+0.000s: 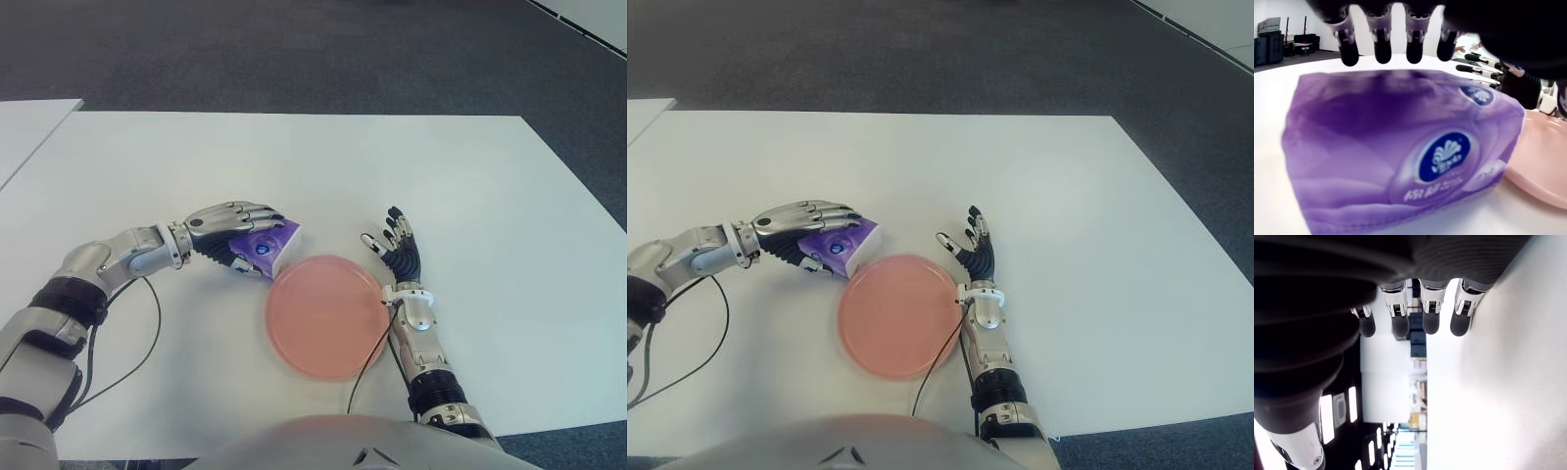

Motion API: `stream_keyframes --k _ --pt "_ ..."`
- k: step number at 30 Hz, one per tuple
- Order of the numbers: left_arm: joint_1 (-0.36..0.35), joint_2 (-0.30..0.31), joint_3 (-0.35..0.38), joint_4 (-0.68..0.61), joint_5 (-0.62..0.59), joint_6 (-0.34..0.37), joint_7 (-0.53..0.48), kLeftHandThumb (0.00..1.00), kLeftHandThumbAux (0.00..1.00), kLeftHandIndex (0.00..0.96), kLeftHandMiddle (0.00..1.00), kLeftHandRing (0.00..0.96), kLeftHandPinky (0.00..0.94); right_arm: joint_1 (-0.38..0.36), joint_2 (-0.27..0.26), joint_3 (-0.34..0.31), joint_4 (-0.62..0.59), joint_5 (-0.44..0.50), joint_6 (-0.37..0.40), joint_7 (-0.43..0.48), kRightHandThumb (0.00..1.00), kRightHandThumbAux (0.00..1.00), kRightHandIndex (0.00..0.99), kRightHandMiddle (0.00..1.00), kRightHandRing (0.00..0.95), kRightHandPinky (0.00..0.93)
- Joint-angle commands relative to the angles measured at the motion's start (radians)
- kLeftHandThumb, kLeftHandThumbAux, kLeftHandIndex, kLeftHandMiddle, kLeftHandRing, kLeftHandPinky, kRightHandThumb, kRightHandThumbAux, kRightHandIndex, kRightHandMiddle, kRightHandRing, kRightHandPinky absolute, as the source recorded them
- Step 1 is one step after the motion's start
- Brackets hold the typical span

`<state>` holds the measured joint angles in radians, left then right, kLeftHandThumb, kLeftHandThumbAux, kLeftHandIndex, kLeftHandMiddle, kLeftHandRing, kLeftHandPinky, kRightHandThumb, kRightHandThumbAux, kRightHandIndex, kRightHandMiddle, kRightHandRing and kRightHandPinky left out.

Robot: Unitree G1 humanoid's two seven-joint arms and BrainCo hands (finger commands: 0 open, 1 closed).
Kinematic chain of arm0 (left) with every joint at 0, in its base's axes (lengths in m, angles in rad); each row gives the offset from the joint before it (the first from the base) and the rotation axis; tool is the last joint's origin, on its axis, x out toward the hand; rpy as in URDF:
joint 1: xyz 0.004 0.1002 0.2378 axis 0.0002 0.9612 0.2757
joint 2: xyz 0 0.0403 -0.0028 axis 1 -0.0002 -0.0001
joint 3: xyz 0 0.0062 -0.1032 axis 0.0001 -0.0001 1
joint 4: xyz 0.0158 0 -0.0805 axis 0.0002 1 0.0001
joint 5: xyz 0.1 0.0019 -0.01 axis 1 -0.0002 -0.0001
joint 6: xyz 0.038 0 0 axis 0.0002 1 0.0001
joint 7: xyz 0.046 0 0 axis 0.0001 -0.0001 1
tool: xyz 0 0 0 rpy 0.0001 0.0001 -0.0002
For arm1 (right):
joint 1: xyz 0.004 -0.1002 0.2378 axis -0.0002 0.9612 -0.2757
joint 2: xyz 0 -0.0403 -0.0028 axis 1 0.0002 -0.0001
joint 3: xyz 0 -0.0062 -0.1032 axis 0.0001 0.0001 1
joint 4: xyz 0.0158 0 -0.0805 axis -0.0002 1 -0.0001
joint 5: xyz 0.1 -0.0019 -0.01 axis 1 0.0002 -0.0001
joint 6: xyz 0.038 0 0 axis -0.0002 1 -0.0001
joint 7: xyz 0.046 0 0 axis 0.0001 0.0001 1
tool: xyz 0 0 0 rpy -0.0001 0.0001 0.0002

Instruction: Put the tissue paper into the plate.

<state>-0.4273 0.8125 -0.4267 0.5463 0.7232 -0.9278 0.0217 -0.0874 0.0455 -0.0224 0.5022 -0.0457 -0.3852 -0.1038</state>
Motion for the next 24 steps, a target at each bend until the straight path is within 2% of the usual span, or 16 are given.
stream_keyframes --k 1,13,24 --pt "0.041 0.01 0.017 -0.032 -0.01 0.015 -0.036 0.237 0.238 0.0 0.0 0.0 0.0 0.062 0.002 -0.004 0.067 0.009 0.067 0.009 0.123 0.742 0.052 0.039 0.009 0.016" --pt "0.054 0.019 0.02 -0.024 0.066 0.012 0.002 0.232 0.249 0.0 0.0 0.0 0.0 0.07 0.004 -0.003 0.061 0.005 0.061 0.007 0.126 0.741 0.052 0.039 0.008 0.007" --pt "0.04 0.01 -0.008 0.019 0.155 0.021 0.065 0.215 0.256 0.0 0.0 0.0 0.0 0.079 0.004 0.0 0.049 0.002 0.057 0.005 0.11 0.752 0.049 0.039 0.009 0.013"
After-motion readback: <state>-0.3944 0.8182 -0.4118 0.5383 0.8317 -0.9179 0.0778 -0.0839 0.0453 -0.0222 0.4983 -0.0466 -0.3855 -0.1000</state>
